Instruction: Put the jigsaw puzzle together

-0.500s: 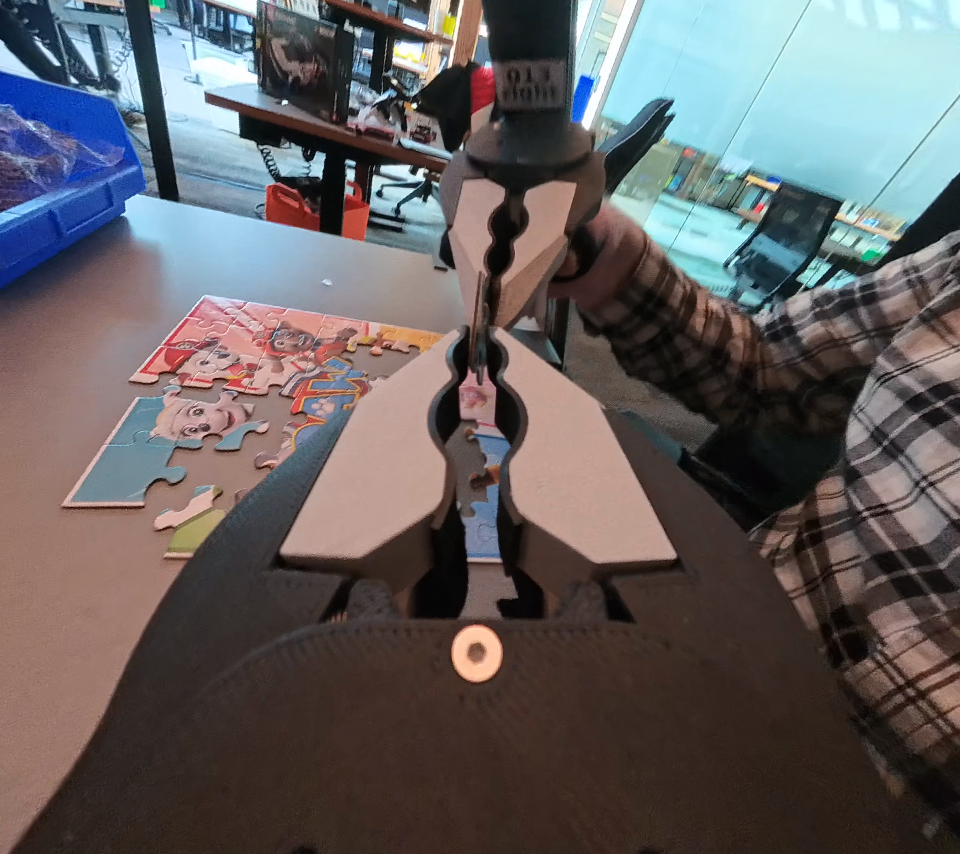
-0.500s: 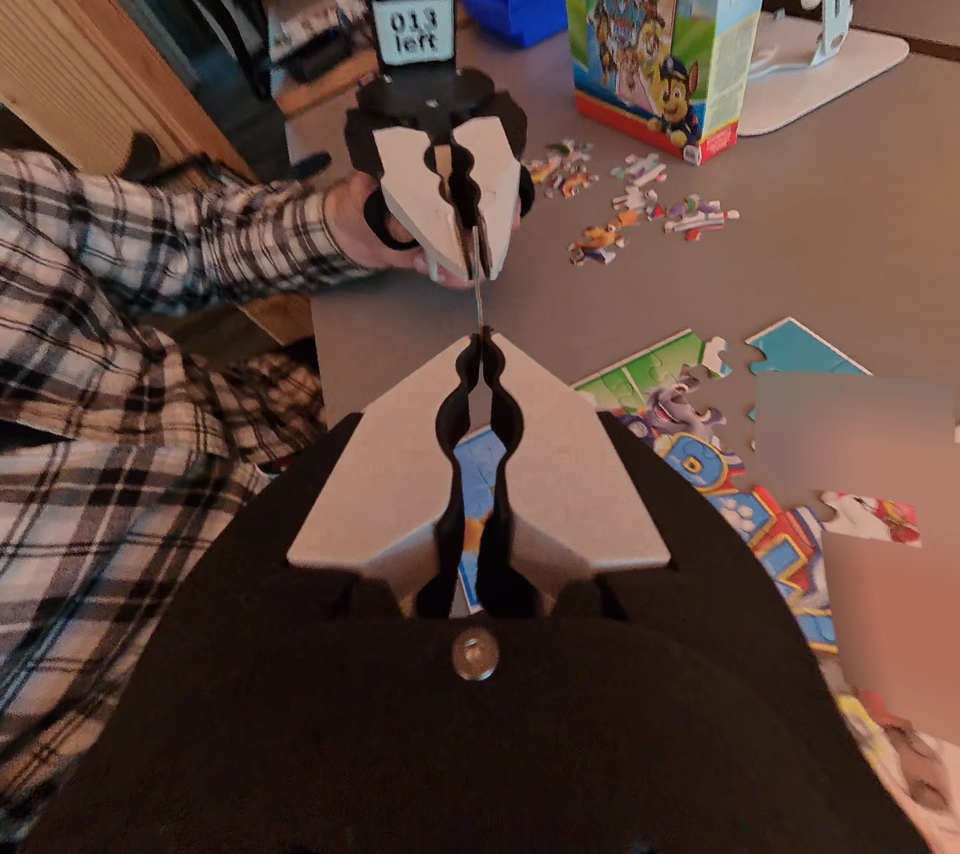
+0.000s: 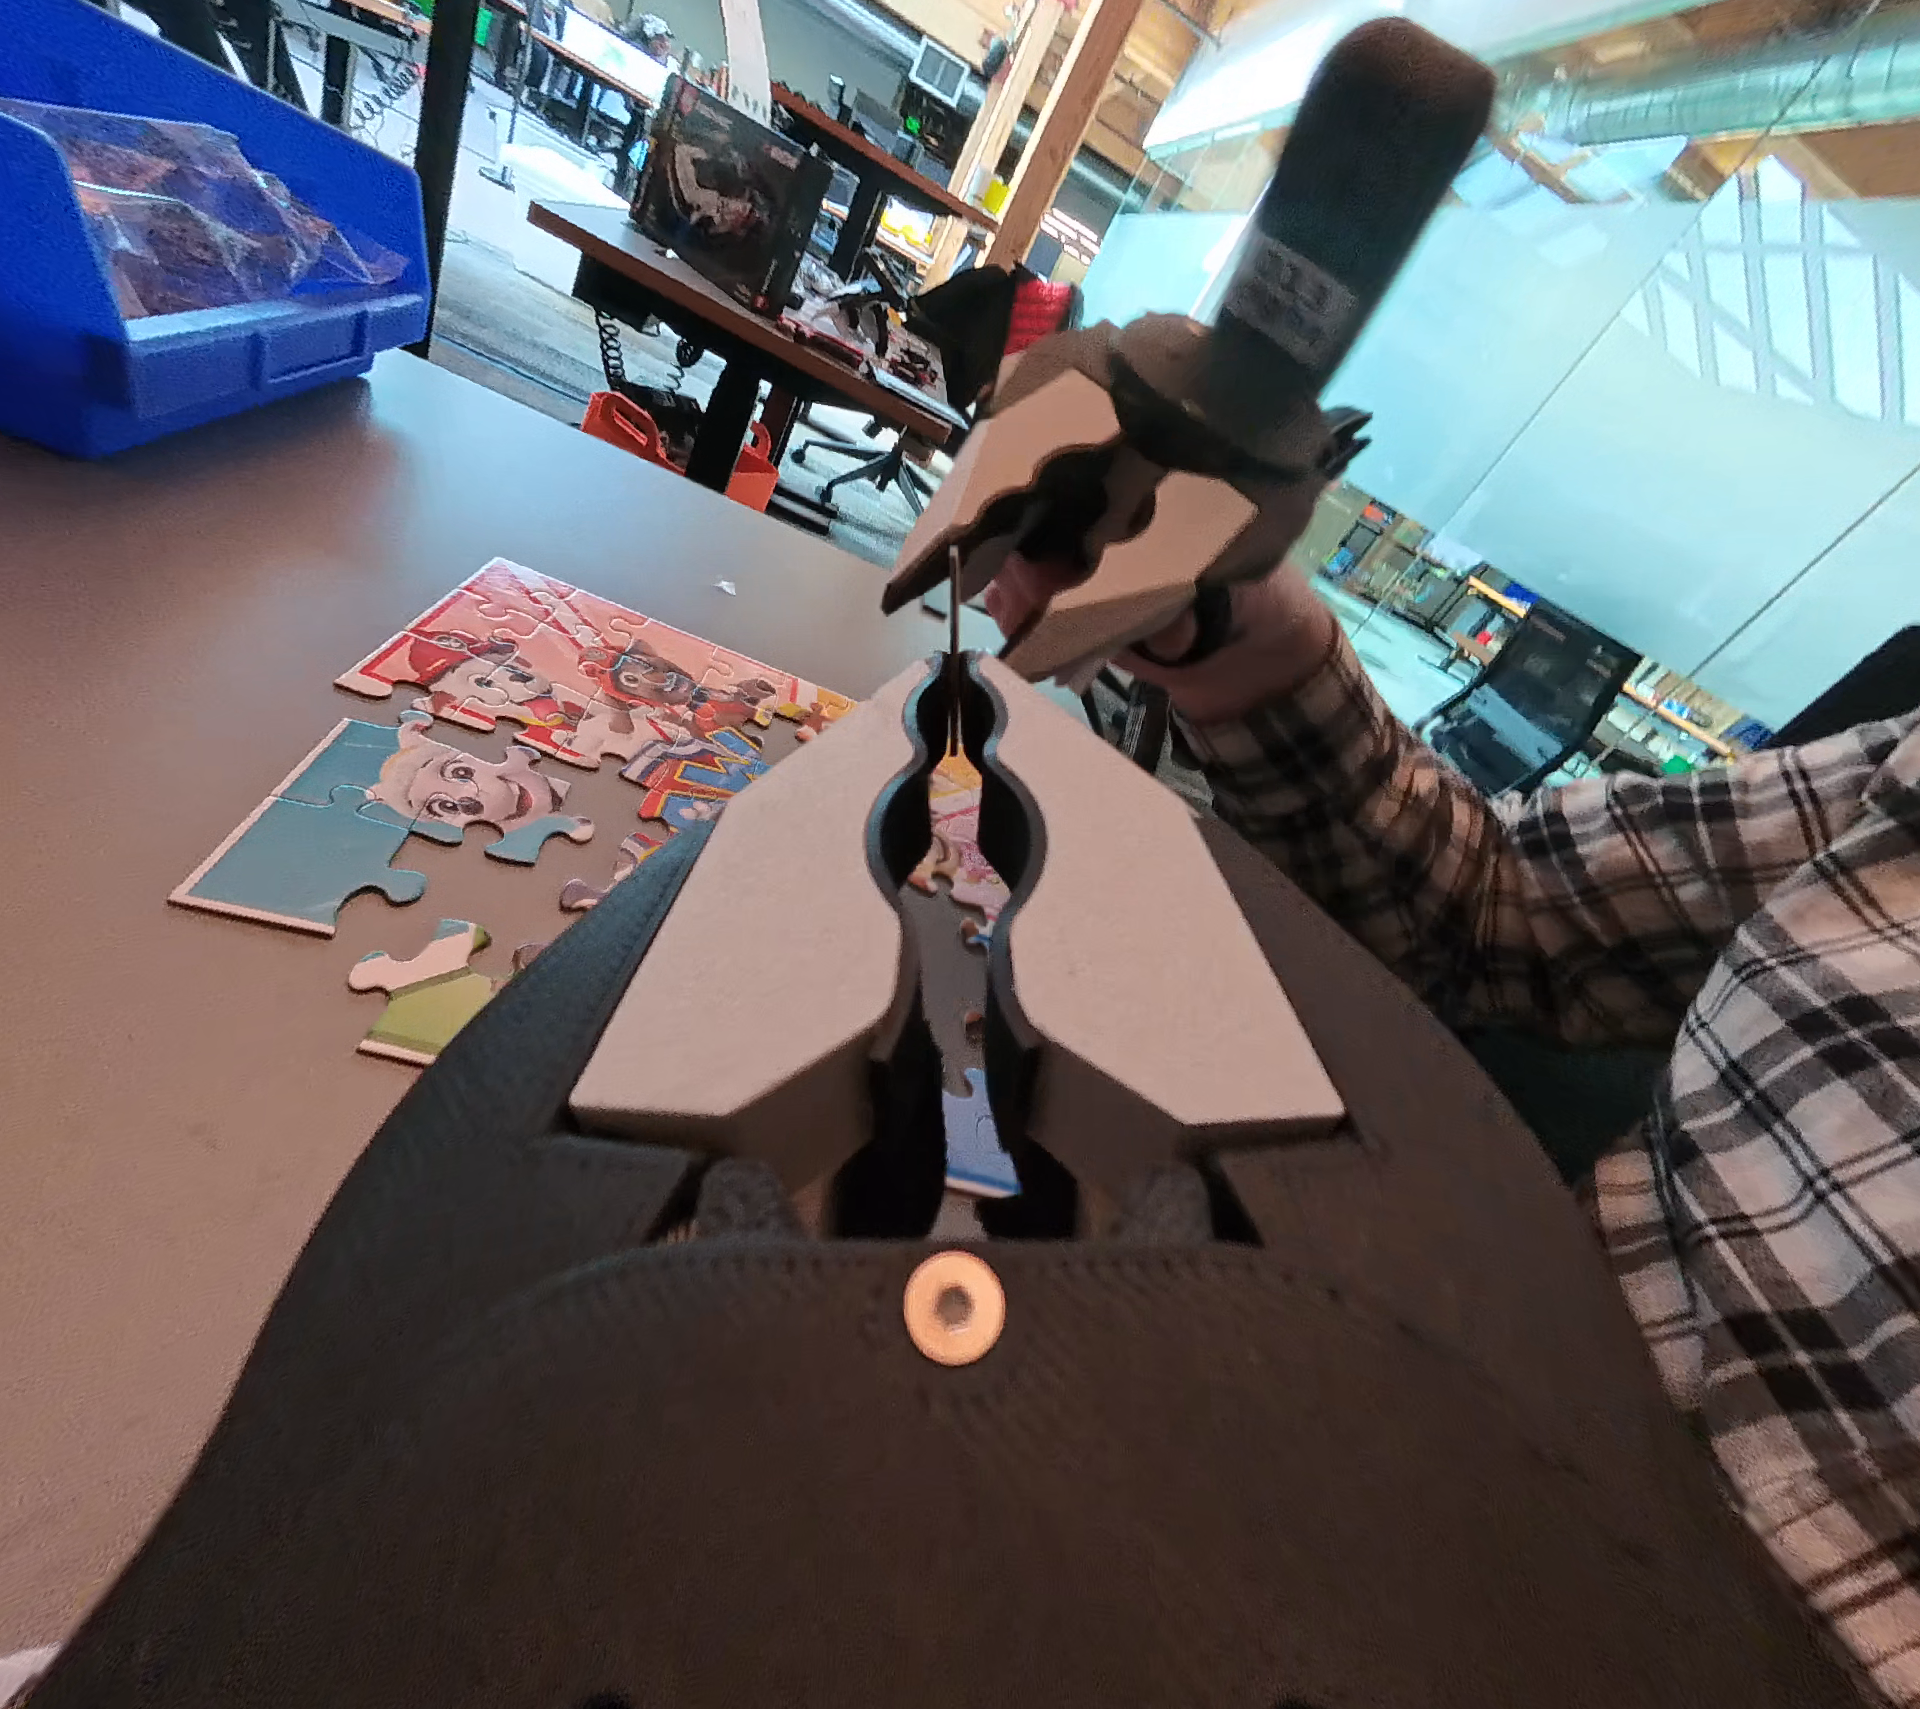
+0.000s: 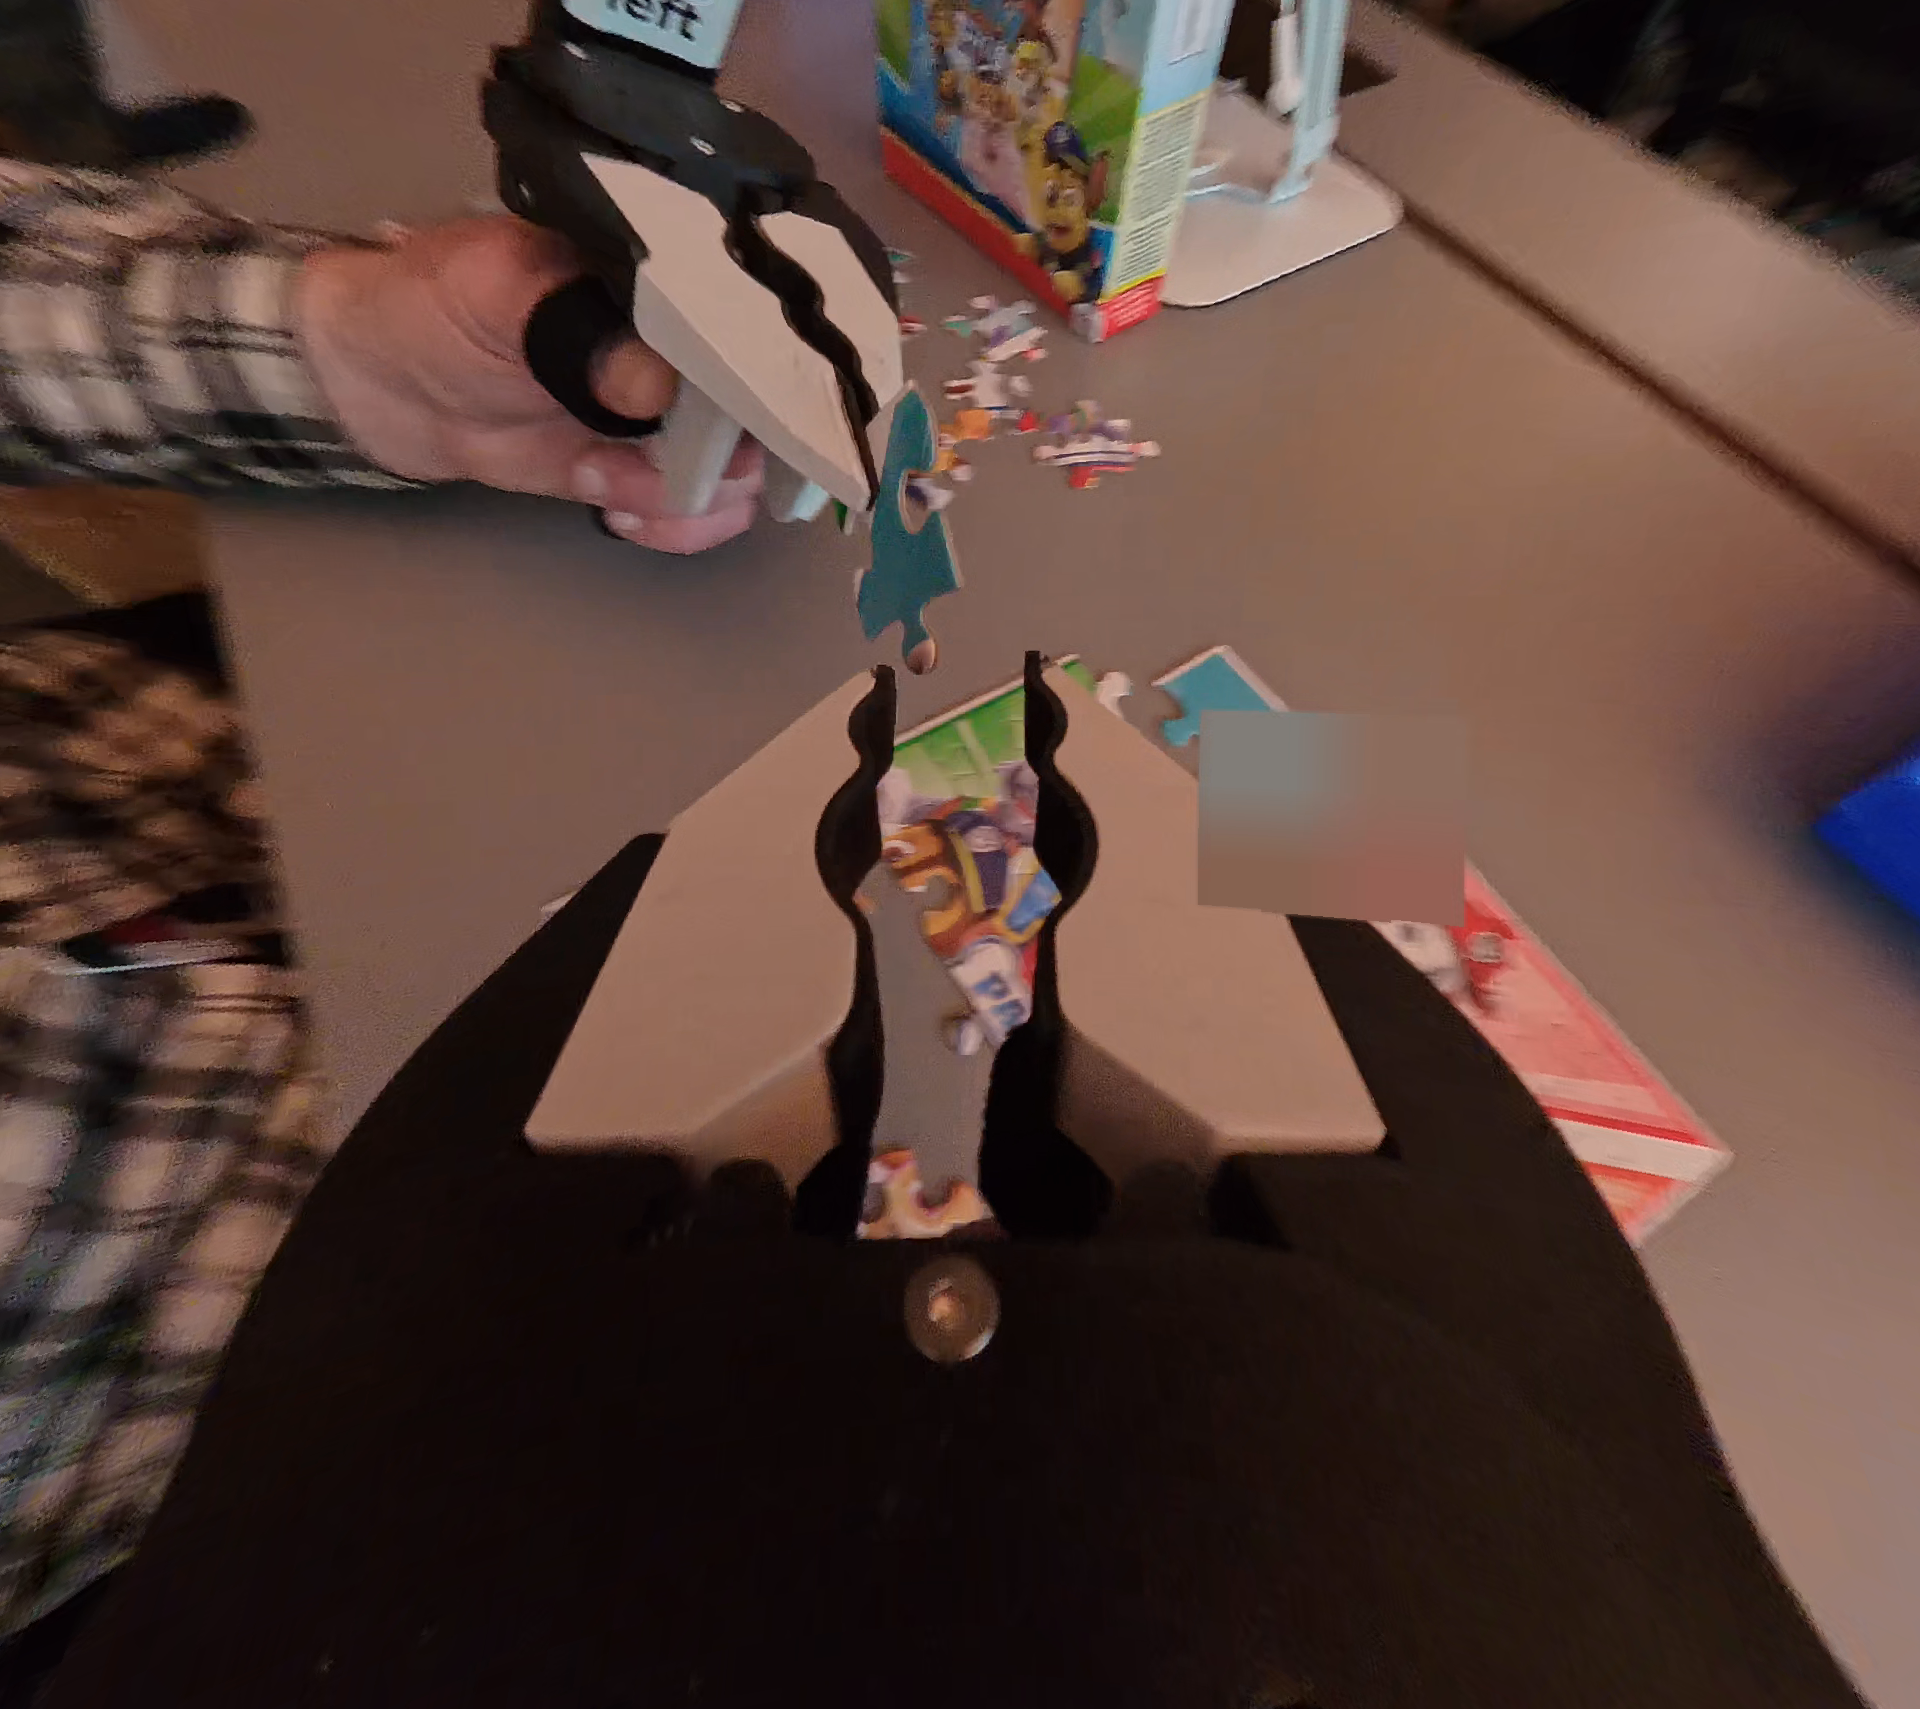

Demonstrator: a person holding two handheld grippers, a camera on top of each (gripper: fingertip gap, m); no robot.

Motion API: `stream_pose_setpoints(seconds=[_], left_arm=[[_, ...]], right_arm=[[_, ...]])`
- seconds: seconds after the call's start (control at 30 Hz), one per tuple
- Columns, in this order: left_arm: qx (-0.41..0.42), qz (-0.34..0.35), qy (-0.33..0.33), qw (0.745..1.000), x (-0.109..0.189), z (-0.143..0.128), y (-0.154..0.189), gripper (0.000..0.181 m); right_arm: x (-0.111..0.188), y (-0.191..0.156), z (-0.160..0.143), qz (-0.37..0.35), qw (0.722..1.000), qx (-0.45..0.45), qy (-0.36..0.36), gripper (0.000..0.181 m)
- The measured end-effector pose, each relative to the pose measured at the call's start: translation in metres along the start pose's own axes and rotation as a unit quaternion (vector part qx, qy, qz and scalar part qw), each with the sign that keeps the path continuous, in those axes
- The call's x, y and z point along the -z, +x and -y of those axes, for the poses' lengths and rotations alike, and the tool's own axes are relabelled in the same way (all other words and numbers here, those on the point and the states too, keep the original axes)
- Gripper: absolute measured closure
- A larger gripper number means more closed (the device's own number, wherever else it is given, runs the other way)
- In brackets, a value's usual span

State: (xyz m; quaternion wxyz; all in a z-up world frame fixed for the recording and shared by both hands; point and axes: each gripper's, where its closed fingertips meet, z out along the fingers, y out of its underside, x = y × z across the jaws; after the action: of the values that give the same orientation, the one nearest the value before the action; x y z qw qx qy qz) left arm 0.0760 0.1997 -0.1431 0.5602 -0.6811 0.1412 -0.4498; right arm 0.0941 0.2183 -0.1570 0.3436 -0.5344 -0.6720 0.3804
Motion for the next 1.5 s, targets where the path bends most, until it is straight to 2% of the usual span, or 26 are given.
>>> stream_pose_setpoints(seconds=[0.1, 0.2, 0.27, 0.37, 0.5, 0.63, 0.7, 0.8, 0.93, 1.03, 1.13, 1.5], left_arm=[[0.026, -0.005, 0.021, 0.999, 0.000, 0.005, -0.002, 0.181], [0.036, -0.007, 0.022, 0.999, -0.003, 0.004, -0.003, 0.181], [0.040, -0.004, 0.023, 0.999, -0.005, 0.003, -0.004, 0.181], [0.046, -0.001, 0.025, 0.999, -0.006, 0.004, -0.006, 0.181], [0.054, 0.006, 0.013, 0.998, -0.011, 0.000, -0.012, 0.181], [0.068, 0.025, -0.005, 0.997, -0.013, -0.005, -0.028, 0.181], [0.071, 0.051, -0.017, 0.996, -0.011, -0.007, -0.040, 0.177], [0.044, 0.131, -0.053, 0.989, 0.000, -0.015, -0.068, 0.168], [0.007, 0.197, -0.114, 0.974, 0.010, -0.028, -0.093, 0.167], [-0.018, 0.230, -0.169, 0.958, 0.013, -0.044, -0.110, 0.165], [-0.031, 0.243, -0.197, 0.949, 0.011, -0.053, -0.118, 0.164], [-0.076, 0.278, -0.270, 0.919, 0.004, -0.066, -0.141, 0.163]], right_arm=[[-0.005, 0.001, -0.002, -0.100, 0.989, 0.106, -0.016, 0.152], [-0.007, 0.006, 0.000, -0.191, 0.962, 0.191, -0.038, 0.169], [-0.006, 0.011, 0.002, -0.225, 0.949, 0.214, -0.053, 0.168], [-0.007, 0.012, 0.001, -0.230, 0.942, 0.236, -0.061, 0.173], [-0.008, 0.018, -0.005, -0.201, 0.949, 0.232, -0.075, 0.173], [-0.013, 0.026, -0.018, -0.130, 0.968, 0.194, -0.094, 0.173], [-0.019, 0.032, -0.029, -0.090, 0.974, 0.170, -0.120, 0.173], [-0.028, 0.041, -0.044, -0.043, 0.974, 0.155, -0.156, 0.174], [-0.044, 0.055, -0.074, 0.005, 0.955, 0.163, -0.250, 0.174], [-0.055, 0.063, -0.087, 0.031, 0.937, 0.169, -0.305, 0.174], [-0.062, 0.069, -0.094, 0.047, 0.921, 0.175, -0.345, 0.174], [-0.076, 0.075, -0.100, 0.085, 0.892, 0.183, -0.404, 0.173]])
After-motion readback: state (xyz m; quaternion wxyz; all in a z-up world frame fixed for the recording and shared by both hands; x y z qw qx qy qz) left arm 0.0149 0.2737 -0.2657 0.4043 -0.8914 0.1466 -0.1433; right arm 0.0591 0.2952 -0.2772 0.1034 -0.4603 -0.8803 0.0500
